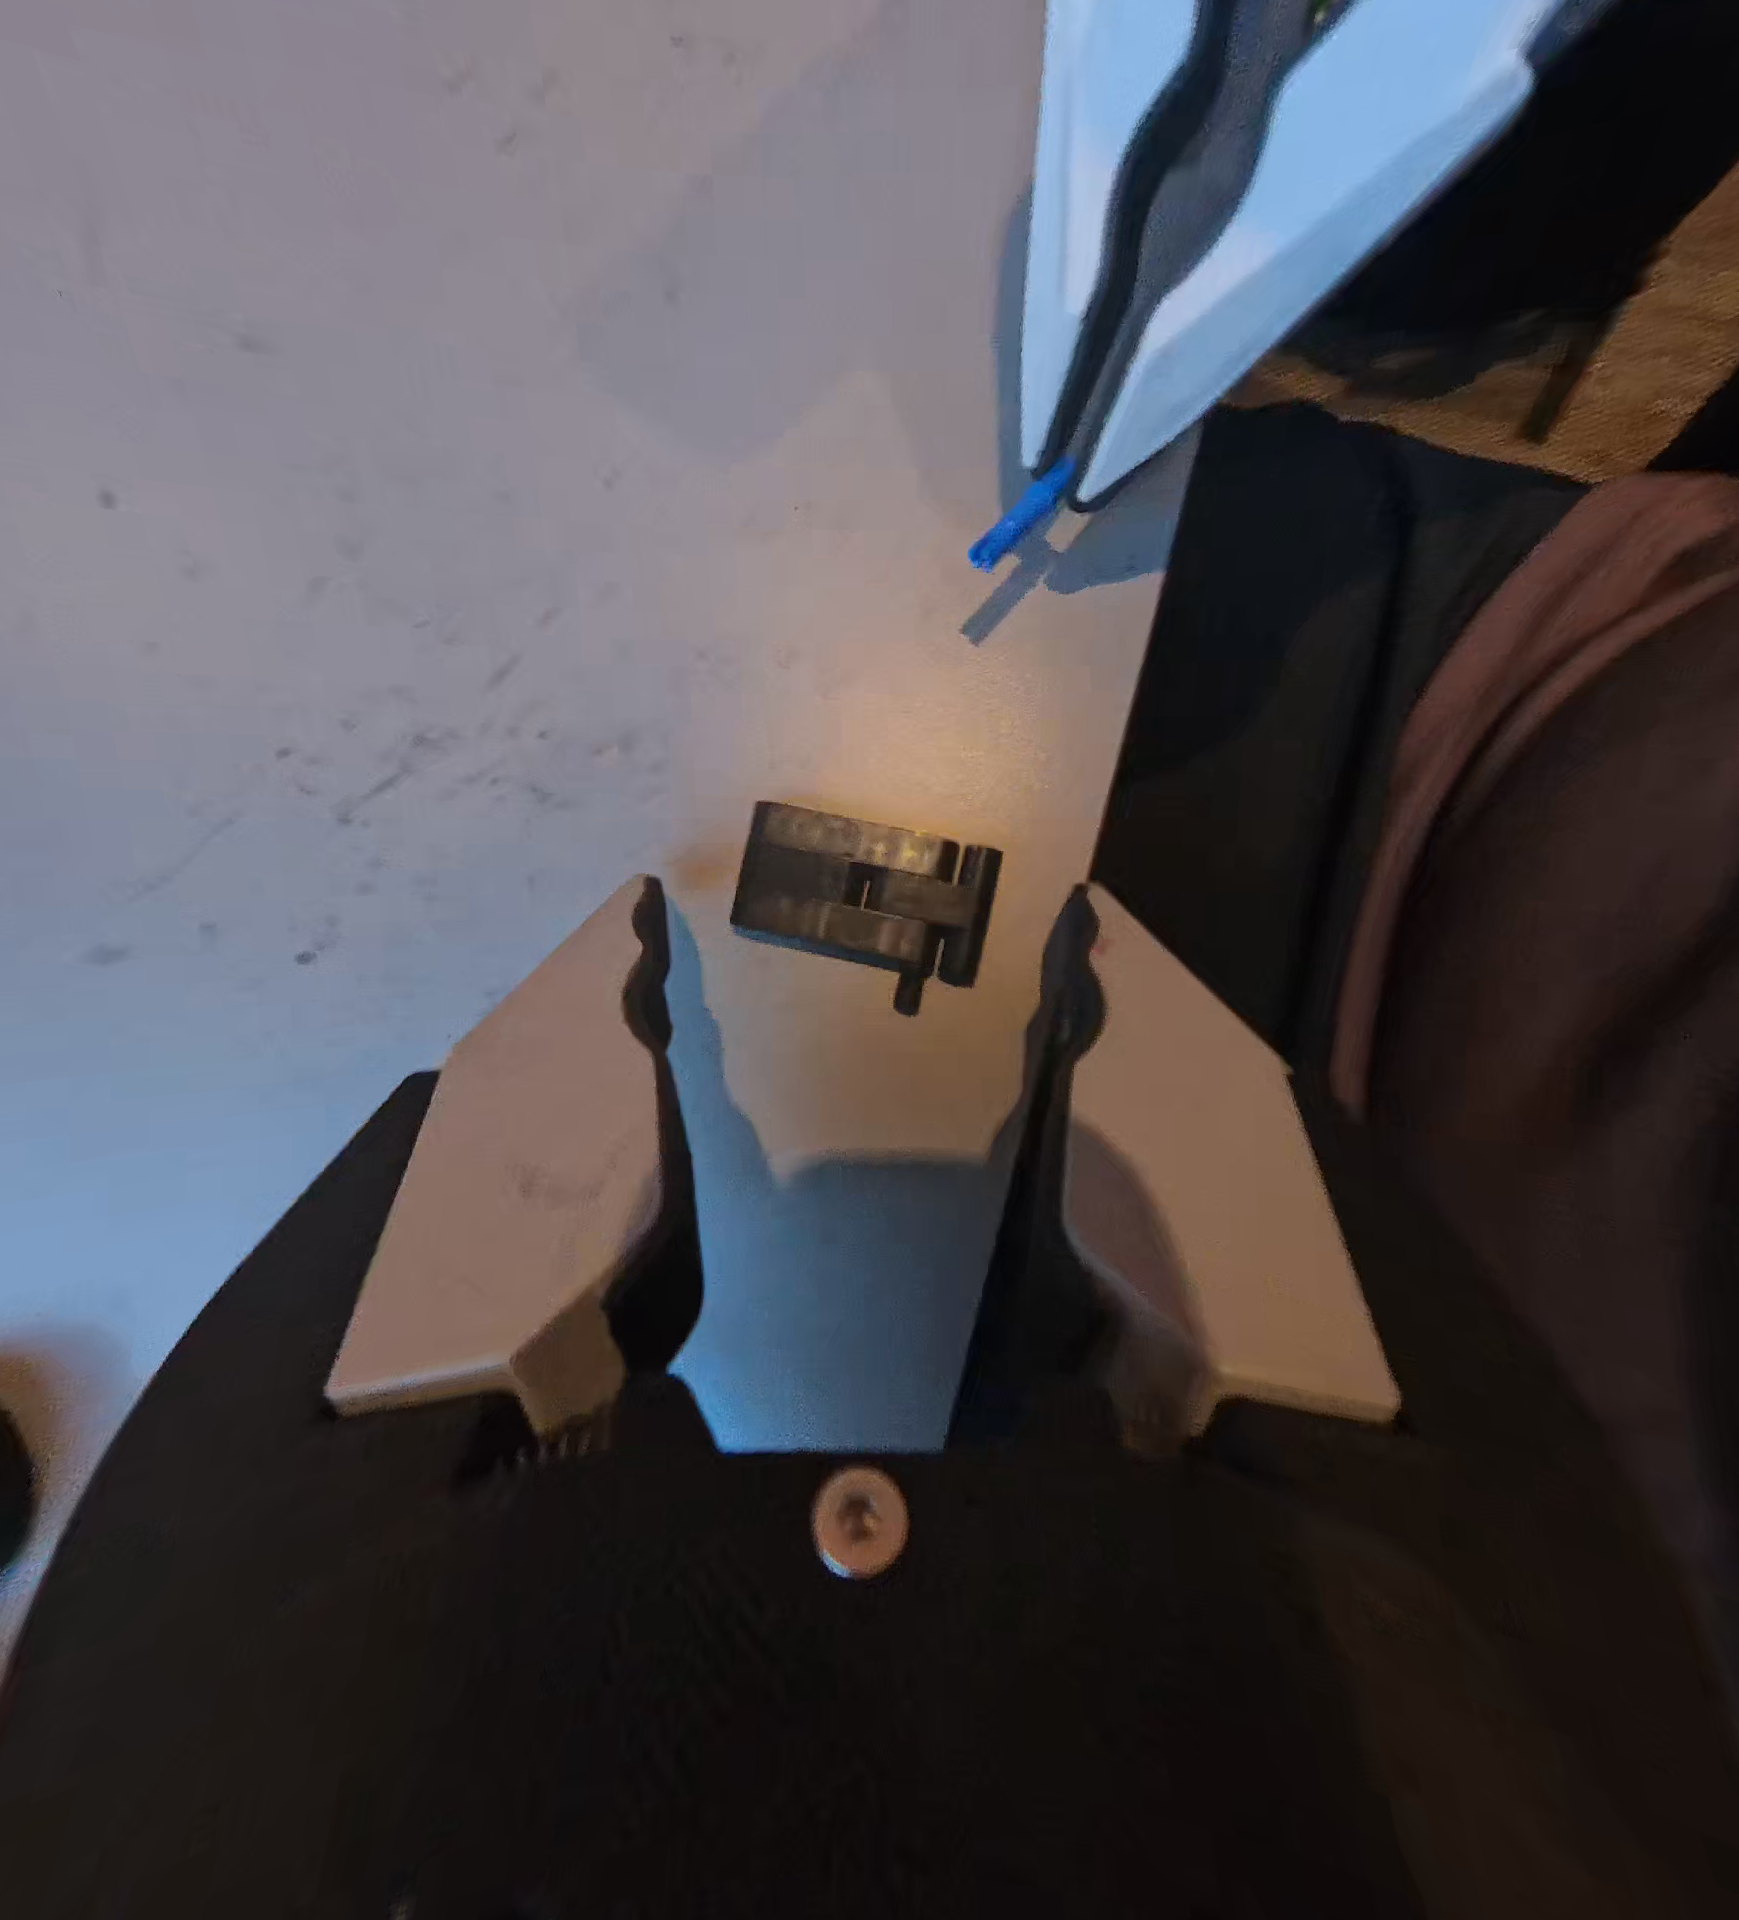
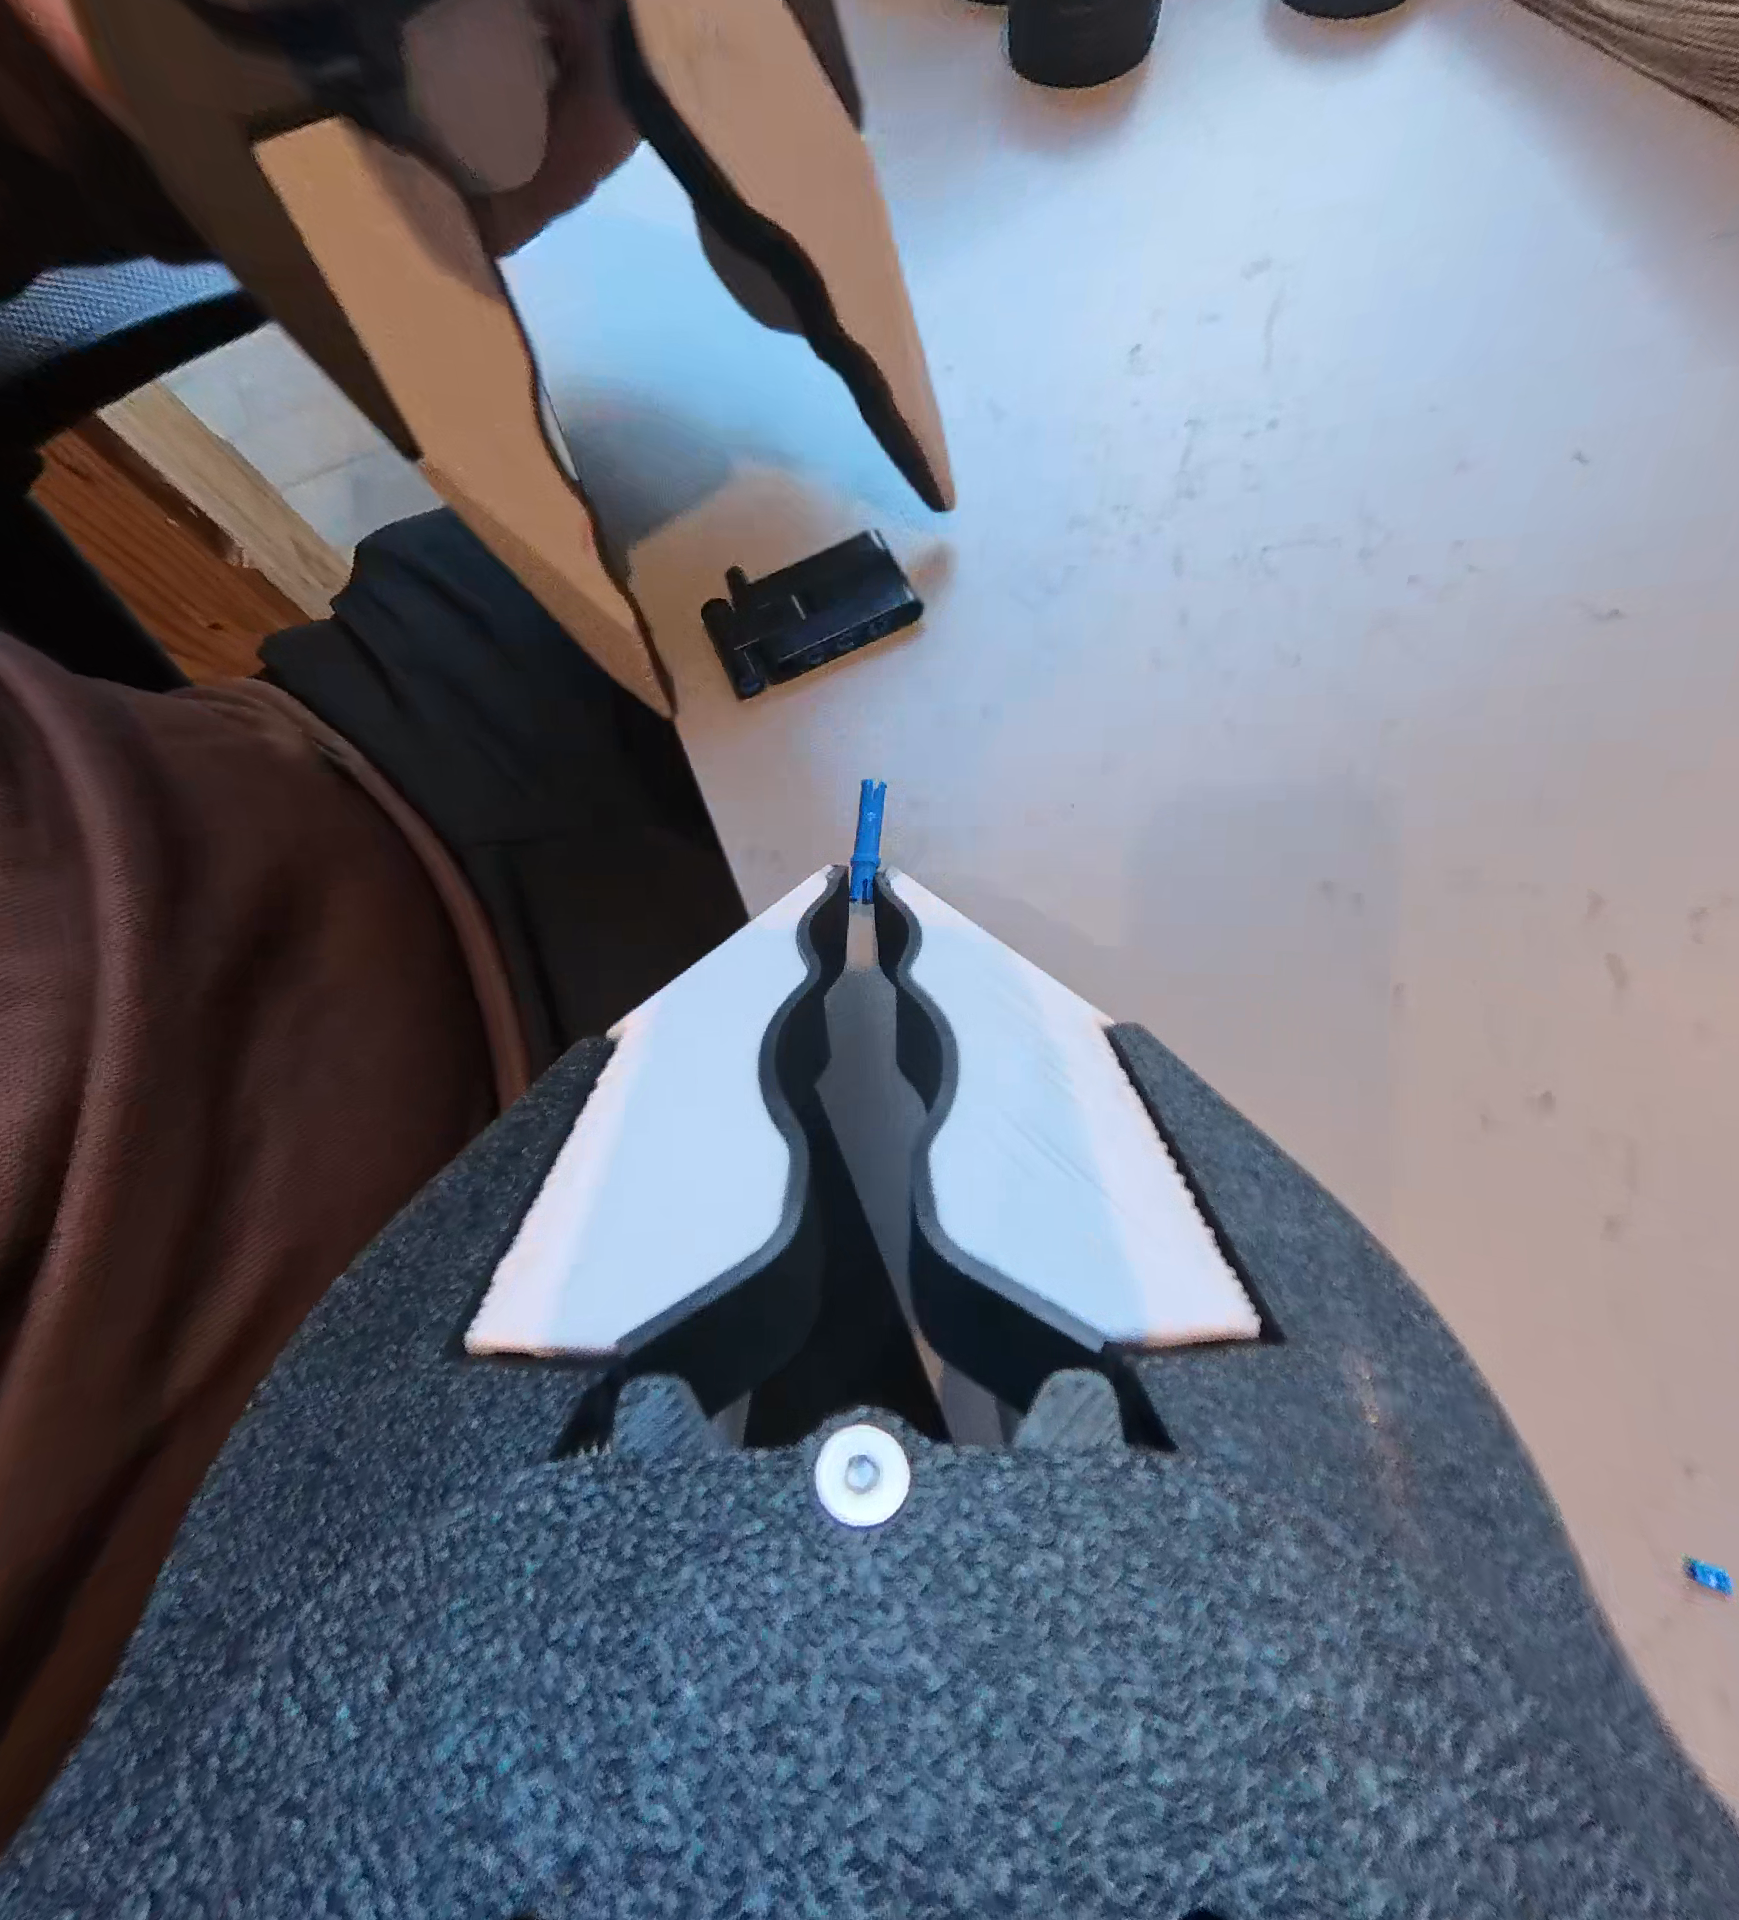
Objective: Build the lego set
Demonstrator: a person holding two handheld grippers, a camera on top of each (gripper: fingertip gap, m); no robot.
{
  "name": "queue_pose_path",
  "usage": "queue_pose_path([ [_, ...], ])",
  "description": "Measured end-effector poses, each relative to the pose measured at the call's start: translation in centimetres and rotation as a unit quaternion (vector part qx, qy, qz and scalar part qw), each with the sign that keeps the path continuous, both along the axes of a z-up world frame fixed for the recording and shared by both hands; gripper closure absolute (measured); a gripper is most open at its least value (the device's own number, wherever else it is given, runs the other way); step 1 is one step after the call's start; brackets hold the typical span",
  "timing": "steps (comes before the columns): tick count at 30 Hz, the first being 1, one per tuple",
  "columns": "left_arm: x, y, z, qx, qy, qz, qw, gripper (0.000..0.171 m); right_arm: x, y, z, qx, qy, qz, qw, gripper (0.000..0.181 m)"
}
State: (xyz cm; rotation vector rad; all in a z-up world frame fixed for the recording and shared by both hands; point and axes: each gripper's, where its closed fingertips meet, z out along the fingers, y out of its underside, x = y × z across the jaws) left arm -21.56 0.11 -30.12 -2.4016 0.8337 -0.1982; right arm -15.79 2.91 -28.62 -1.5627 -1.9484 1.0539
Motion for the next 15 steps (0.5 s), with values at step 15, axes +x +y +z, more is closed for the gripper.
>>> queue_pose_path([
  [15, 0.4, -1.4, -1.9, 0.17, 0.323, -0.06, 0.929, 0.118, -0.2, -2.5, -1.2, 0.042, -0.017, 0.041, 0.998, 0.177],
])
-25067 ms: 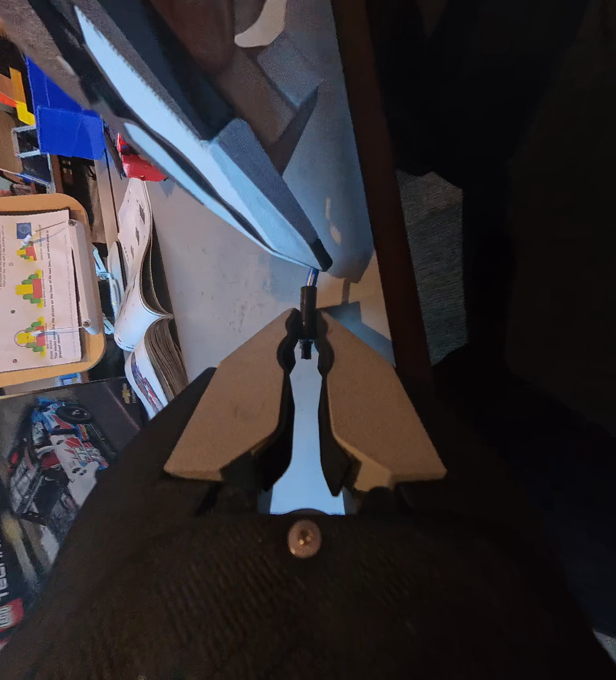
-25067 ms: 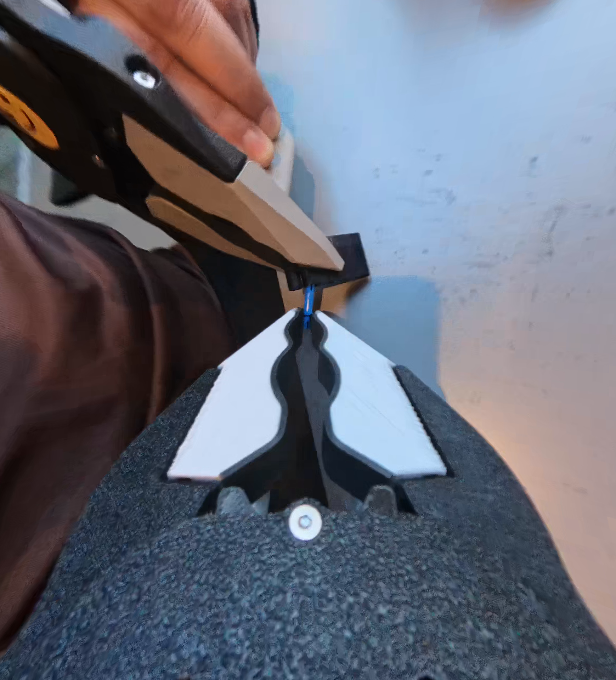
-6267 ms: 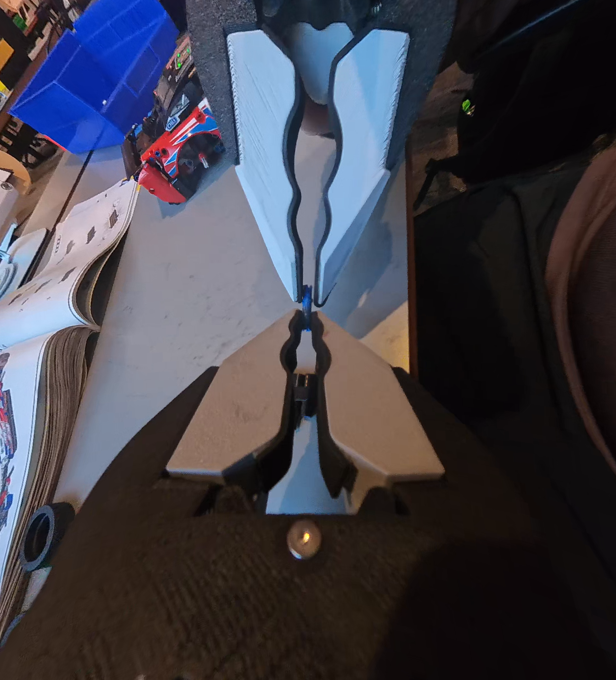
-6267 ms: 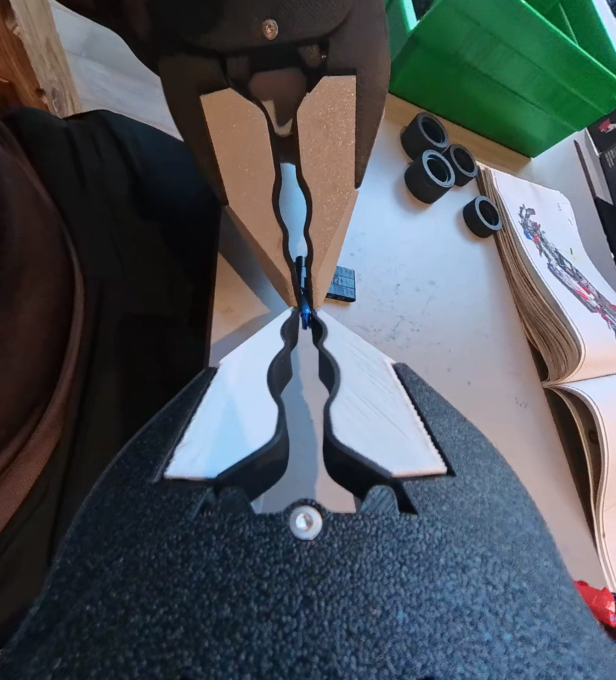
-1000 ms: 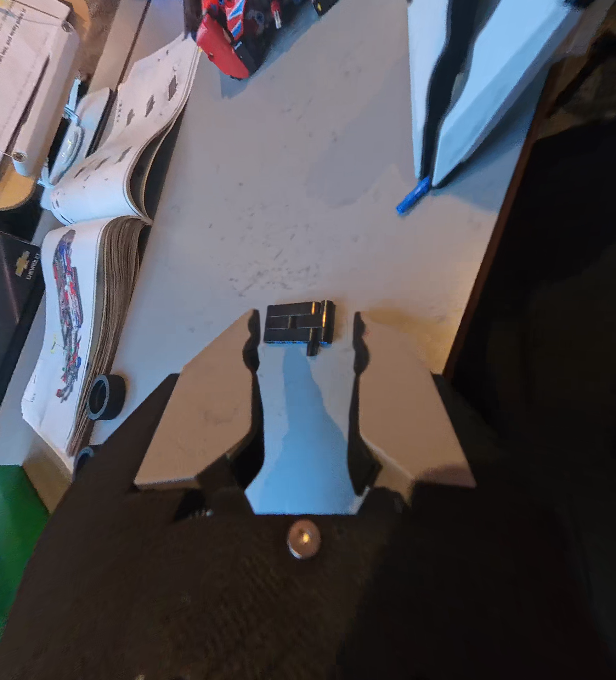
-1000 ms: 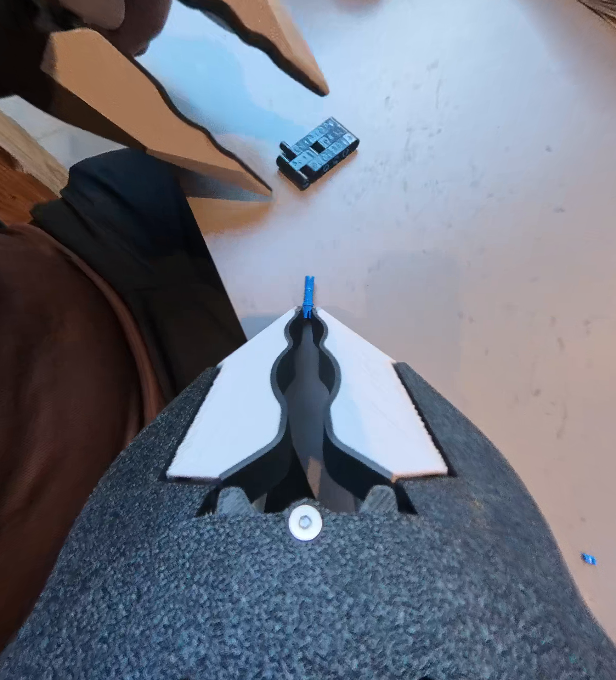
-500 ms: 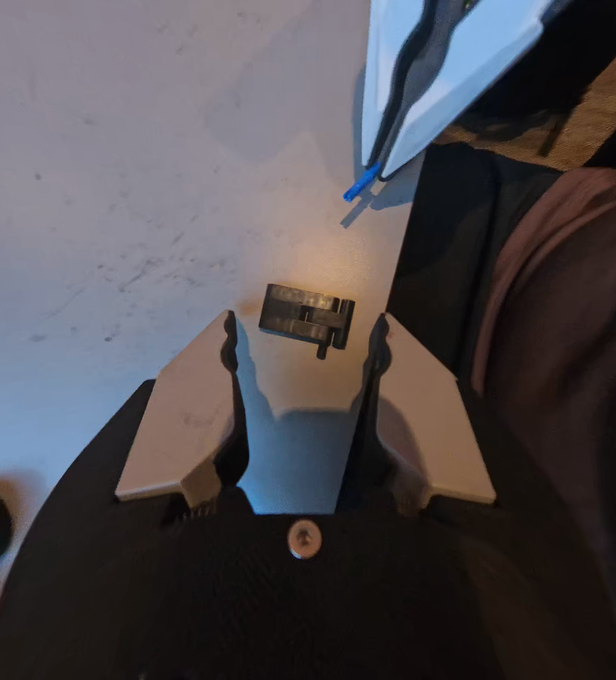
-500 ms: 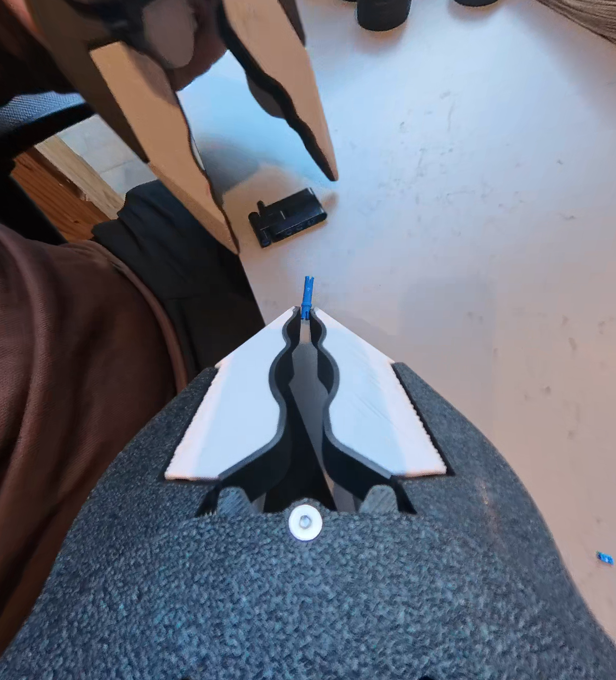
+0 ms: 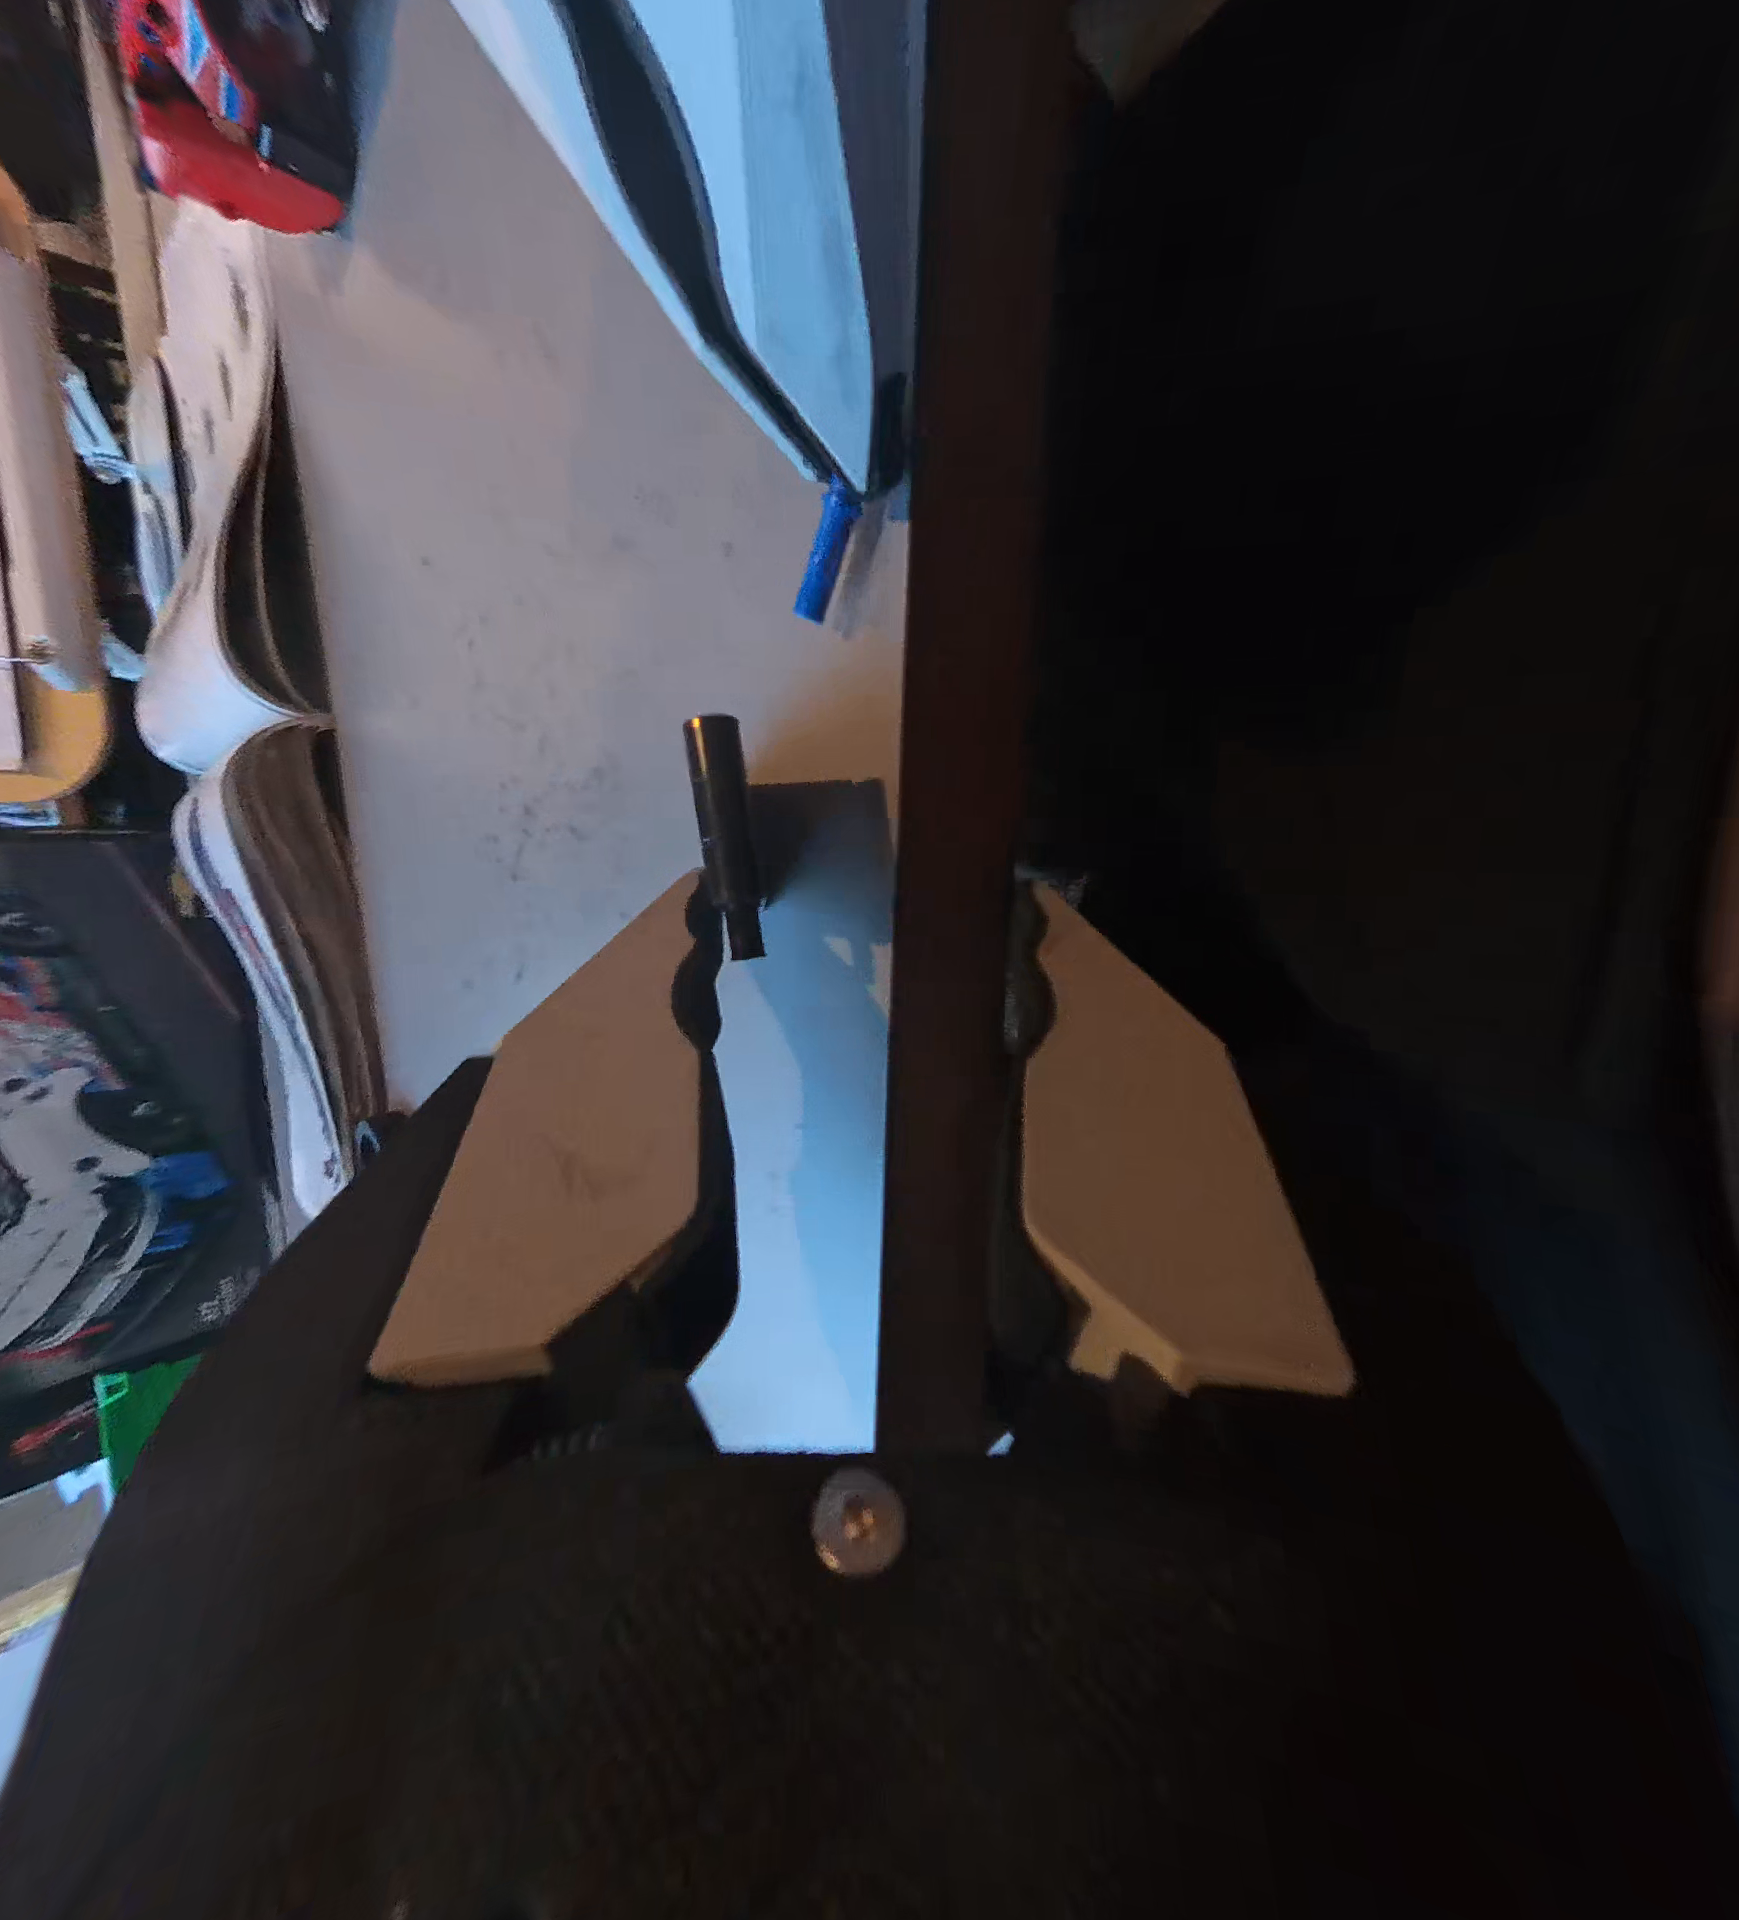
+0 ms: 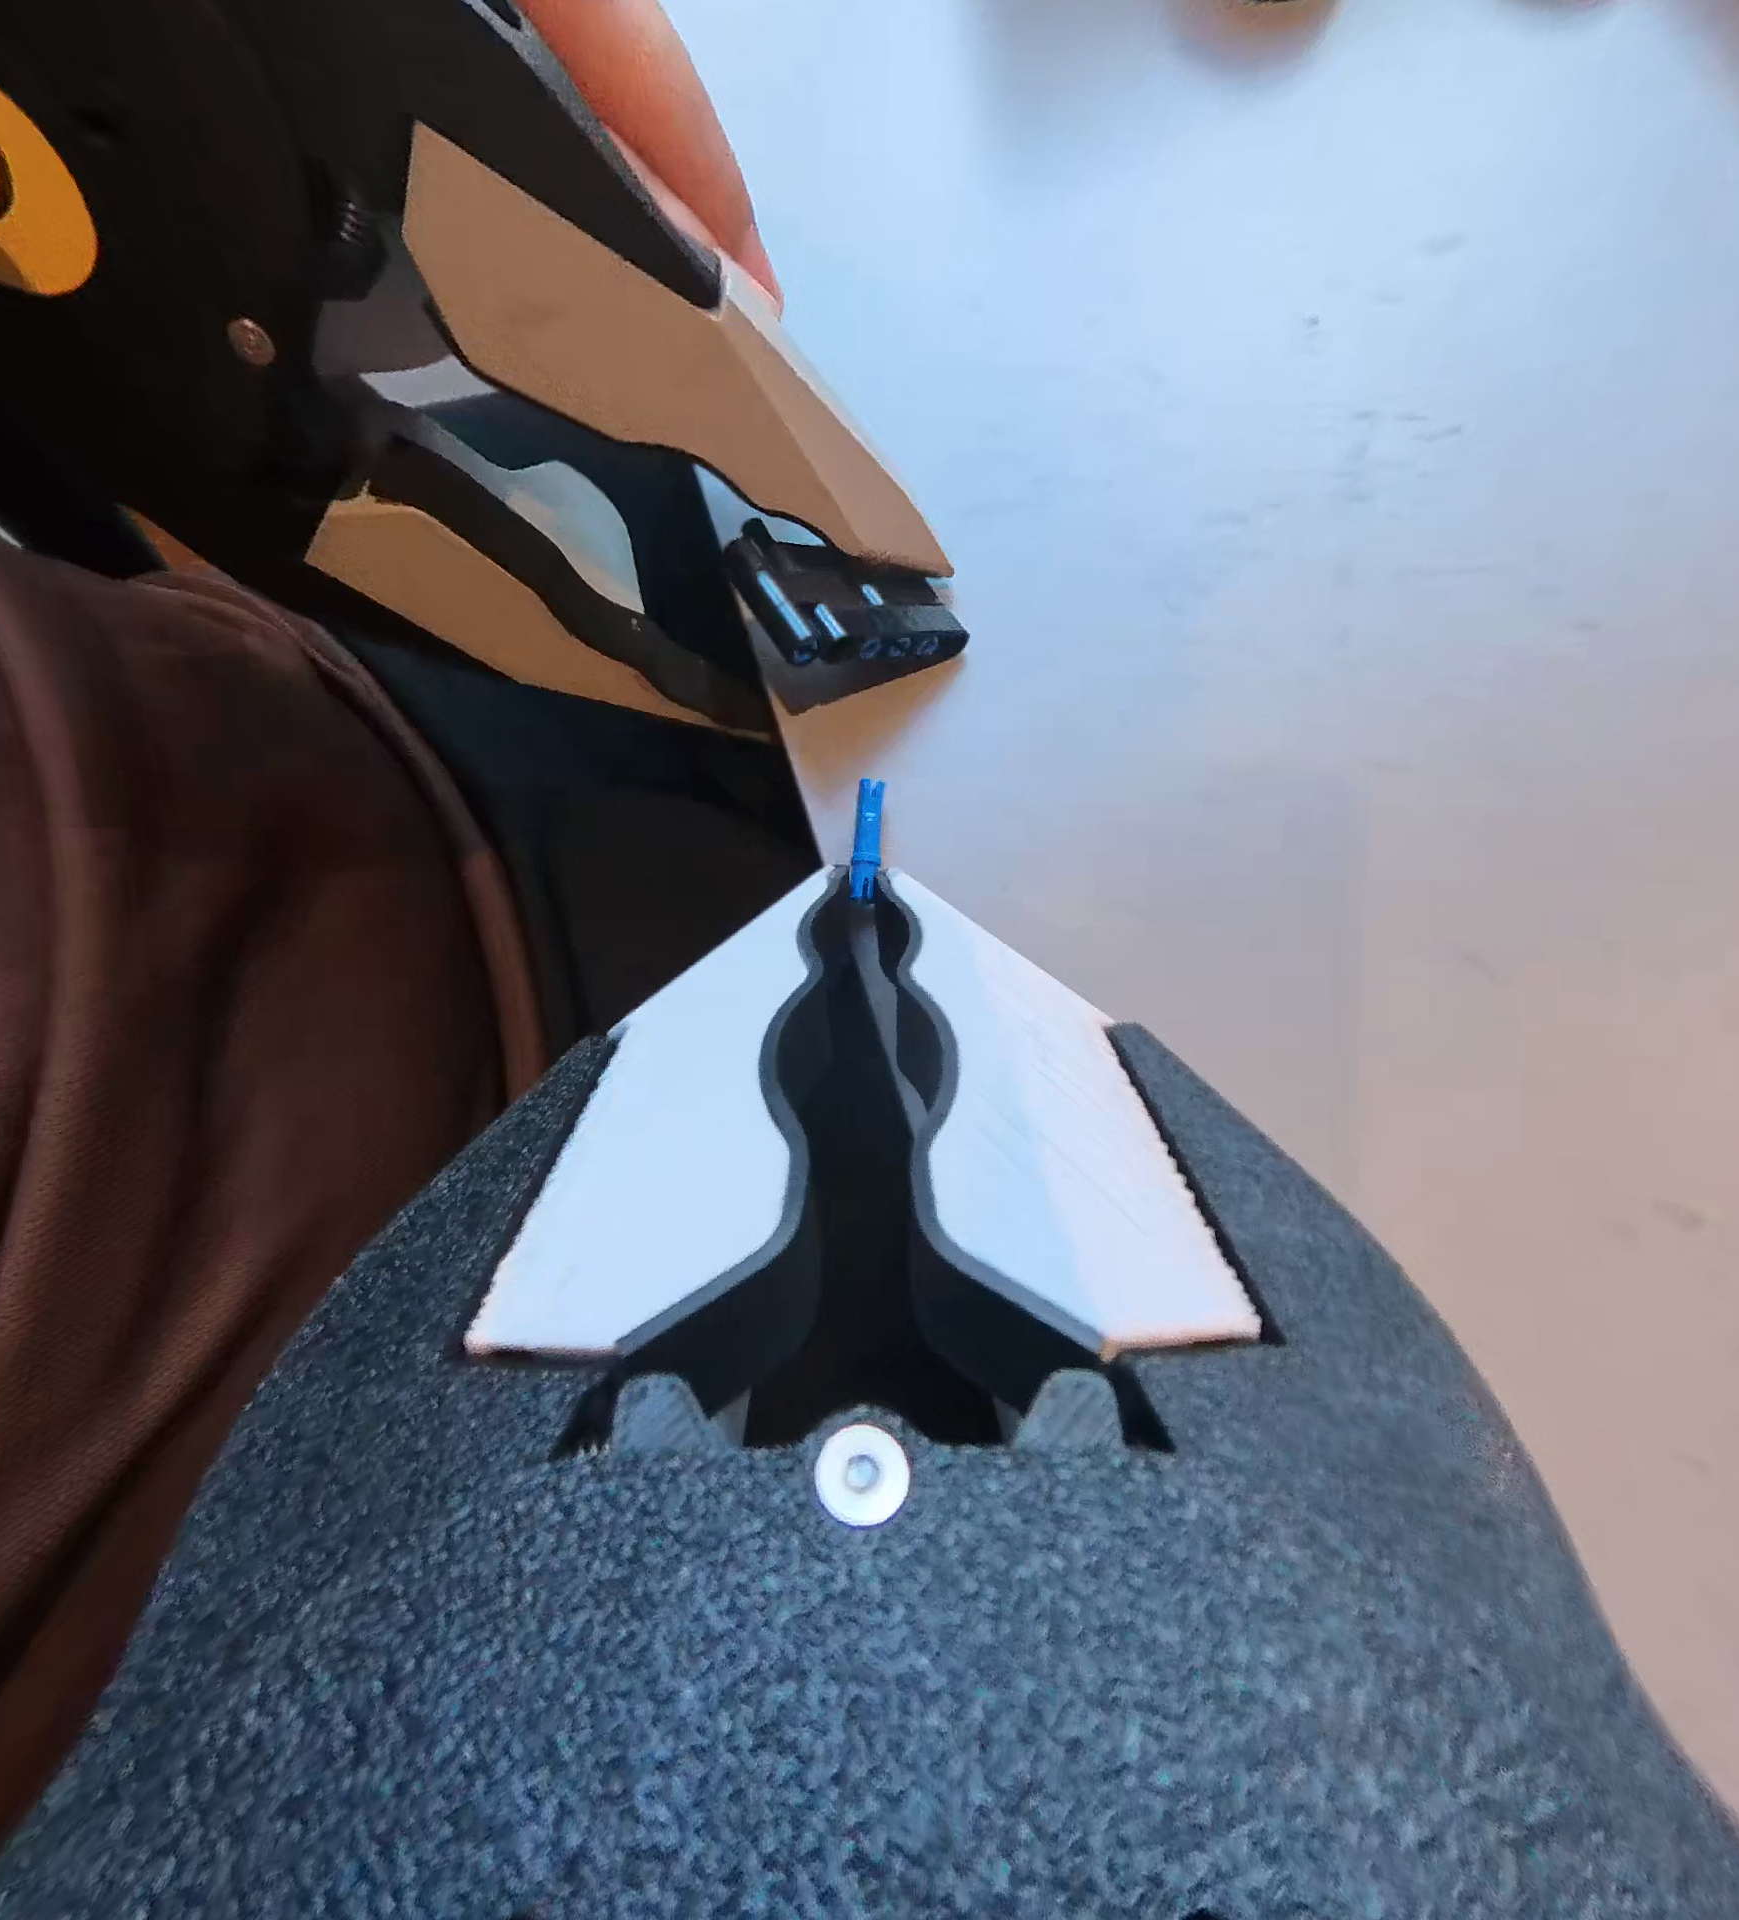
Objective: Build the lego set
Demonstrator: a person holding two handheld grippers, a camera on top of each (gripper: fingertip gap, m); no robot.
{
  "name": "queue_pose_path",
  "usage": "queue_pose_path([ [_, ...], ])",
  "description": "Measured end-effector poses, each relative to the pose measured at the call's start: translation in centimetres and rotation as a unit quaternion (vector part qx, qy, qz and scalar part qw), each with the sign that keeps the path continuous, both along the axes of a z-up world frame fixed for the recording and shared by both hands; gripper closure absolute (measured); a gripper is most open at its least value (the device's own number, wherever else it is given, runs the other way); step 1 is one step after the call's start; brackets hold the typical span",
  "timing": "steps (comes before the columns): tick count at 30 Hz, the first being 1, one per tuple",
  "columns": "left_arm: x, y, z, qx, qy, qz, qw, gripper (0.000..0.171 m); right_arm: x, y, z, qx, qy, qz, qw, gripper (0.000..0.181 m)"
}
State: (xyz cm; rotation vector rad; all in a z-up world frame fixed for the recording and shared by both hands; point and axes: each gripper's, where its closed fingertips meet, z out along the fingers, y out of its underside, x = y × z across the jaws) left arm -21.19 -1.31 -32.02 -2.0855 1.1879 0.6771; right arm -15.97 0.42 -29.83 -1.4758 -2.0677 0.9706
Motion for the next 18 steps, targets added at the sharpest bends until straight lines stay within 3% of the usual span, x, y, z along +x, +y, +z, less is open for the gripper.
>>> queue_pose_path([
  [7, 1.4, 0.0, 0.6, 0.007, -0.051, -0.002, 0.999, 0.135, -1.3, -2.1, 1.7, -0.003, 0.038, 0.038, 0.999, 0.177],
  [13, 2.7, 0.2, 1.2, 0.002, -0.102, -0.016, 0.995, 0.145, -1.5, -2.6, 1.0, 0.018, 0.029, 0.047, 0.998, 0.177],
  [18, 2.9, 0.3, 1.6, -0.009, -0.076, -0.033, 0.997, 0.152, -1.6, -2.5, 1.2, 0.03, 0.025, 0.049, 0.998, 0.177],
])
